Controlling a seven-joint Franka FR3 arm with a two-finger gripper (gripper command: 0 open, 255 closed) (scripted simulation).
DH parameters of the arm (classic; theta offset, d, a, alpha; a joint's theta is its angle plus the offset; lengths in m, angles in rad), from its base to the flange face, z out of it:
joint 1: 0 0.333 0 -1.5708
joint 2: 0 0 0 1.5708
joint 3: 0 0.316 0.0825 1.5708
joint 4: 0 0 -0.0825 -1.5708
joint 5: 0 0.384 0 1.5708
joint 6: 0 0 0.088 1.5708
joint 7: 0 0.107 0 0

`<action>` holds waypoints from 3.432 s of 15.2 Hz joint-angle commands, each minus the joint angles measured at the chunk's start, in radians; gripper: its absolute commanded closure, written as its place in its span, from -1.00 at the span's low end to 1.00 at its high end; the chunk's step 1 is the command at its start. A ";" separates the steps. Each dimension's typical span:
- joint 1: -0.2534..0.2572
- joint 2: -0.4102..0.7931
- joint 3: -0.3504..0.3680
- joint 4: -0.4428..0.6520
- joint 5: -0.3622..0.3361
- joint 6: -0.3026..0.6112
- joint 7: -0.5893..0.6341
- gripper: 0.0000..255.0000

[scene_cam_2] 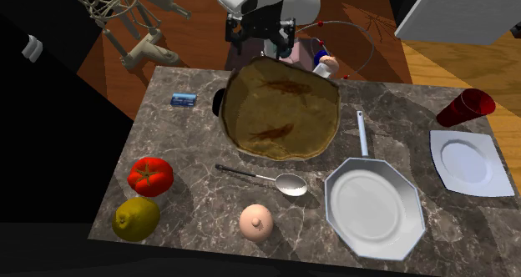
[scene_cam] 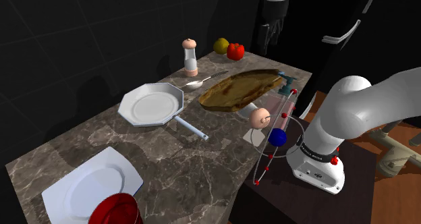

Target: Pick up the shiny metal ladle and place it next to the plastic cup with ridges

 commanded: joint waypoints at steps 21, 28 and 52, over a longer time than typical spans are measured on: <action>0.227 0.644 -0.183 0.134 -0.163 0.604 -0.931 -1.00; 0.256 0.812 -0.168 0.182 -0.158 0.754 -1.140 -1.00; 0.247 0.864 -0.175 0.163 -0.159 0.826 -1.141 1.00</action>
